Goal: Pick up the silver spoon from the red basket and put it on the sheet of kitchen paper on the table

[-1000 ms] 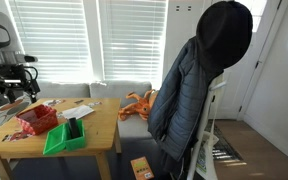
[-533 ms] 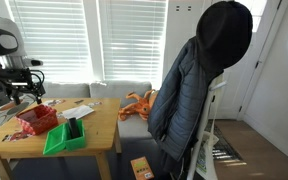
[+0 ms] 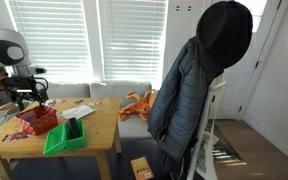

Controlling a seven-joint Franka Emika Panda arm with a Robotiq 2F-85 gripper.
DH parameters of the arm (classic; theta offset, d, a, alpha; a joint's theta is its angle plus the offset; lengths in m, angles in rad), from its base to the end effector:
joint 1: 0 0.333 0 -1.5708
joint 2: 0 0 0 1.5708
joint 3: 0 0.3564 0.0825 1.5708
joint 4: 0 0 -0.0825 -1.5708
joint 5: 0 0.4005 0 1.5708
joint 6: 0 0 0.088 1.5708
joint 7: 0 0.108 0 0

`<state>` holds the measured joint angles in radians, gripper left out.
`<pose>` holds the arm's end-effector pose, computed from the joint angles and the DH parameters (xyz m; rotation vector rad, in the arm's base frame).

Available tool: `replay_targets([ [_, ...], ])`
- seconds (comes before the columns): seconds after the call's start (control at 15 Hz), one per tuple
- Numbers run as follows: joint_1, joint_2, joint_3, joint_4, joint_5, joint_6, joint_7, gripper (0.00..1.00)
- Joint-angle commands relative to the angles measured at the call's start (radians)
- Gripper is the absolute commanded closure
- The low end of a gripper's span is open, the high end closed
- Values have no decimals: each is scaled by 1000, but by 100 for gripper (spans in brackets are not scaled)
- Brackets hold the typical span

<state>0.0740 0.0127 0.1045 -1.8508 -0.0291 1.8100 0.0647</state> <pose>0.5677 0.0997 0.5393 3.1019 0.1886 -0.0774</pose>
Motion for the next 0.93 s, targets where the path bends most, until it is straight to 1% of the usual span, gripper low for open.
replay_targets([
  [0.0,8,-7,-4,-55,0,56,-23,0],
  [0.53,10,-5,-3,-134,3,149,-39,0],
  [0.6,10,-4,-3,-139,2,161,-41,7],
  [0.67,10,-3,-4,-144,4,173,-45,8],
  [0.87,13,-4,-2,-154,10,203,-46,5],
])
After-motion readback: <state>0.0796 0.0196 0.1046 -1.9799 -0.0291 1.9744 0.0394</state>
